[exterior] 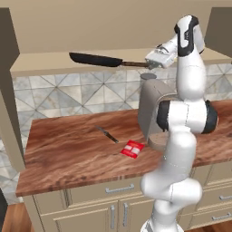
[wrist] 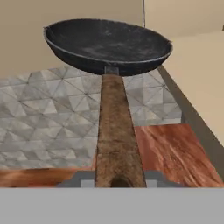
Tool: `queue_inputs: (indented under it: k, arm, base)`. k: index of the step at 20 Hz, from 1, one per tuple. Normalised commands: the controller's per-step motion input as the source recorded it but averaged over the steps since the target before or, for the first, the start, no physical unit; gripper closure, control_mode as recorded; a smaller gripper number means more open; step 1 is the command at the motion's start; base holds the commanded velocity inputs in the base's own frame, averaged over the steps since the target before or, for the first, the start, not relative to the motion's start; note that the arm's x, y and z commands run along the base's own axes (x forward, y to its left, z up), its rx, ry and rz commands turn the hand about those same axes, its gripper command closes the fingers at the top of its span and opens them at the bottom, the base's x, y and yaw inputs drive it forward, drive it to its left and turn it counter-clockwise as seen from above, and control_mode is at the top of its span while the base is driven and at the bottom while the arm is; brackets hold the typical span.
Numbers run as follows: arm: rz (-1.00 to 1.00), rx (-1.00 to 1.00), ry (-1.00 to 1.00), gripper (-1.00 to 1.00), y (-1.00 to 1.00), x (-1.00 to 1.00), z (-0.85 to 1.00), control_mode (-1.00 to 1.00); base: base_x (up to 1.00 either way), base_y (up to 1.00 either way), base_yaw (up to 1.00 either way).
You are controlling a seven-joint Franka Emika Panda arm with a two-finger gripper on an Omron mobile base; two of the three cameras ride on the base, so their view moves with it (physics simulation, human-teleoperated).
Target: Pick the pan from the cabinet and place it on the stove. Then turn on the stove burner for the pan.
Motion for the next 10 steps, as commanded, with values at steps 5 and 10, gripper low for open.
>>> queue_inputs:
  k: [5, 10]
  arm:
    - [-0.27, 0.14, -0.24, 1.0, -0.07, -1.0, -0.19, -1.0]
    - [-0.25, 0.13, -0.23, 1.0, -0.01, -1.0, -0.02, -1.0]
  base:
    - [0.0, 0.0, 0.0]
    - [0.0, 0.0, 0.0]
